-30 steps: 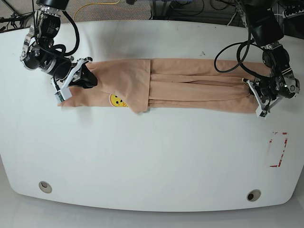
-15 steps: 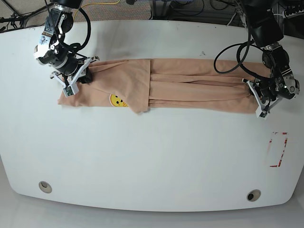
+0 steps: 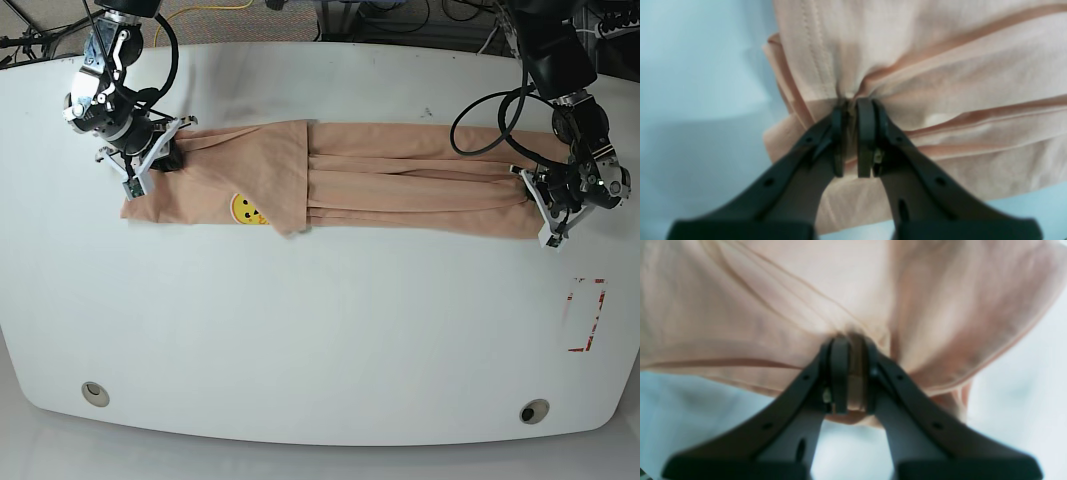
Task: Fold the T-shirt properly
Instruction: 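Open the left gripper and move it inward along the strip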
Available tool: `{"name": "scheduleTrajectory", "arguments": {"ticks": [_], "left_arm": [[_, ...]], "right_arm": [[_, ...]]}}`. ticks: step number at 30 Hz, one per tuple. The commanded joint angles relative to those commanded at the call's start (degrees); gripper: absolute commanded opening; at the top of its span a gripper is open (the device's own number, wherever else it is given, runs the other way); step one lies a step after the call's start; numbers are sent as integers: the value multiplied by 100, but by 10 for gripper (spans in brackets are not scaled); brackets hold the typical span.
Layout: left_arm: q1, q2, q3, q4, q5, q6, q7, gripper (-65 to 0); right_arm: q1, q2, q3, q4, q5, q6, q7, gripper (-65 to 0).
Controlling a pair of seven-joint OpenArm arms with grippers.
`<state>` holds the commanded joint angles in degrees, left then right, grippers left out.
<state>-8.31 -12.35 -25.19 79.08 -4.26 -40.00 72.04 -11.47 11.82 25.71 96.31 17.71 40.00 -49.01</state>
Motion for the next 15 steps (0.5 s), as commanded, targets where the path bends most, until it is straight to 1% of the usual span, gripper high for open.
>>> {"name": "scheduleTrajectory", "arguments": {"ticks": [3,5,6,8,9,11,12,15], "left_arm": [[-141,9,-62,211,0,0,35,-578],[-202,9,-176,360,0,0,132,-526],[-264,18,-308,492,0,0,255,-463],[-369,18,-457,607,0,0,404,-383],[-484,18,-571,659,0,0,501,-322],[-607,18,-782,703,0,0,580,-253],[-651,18,-888,712,0,0,598,-242],[-730,-18,-1178,703,-9,0,624,-249]], "right_arm": [[9,-9,0,-9,0,0,0,-577],[9,-26,-9,-9,9,0,0,-577],[0,-79,-9,-9,9,0,0,-577],[0,-105,-9,-9,-18,0,0,-577],[0,-114,-9,-9,-26,0,0,-577],[0,-114,-9,-9,-18,0,0,-577],[0,-123,-18,-9,-9,0,-9,-577],[0,-123,-18,-9,0,0,-9,-577]]}}
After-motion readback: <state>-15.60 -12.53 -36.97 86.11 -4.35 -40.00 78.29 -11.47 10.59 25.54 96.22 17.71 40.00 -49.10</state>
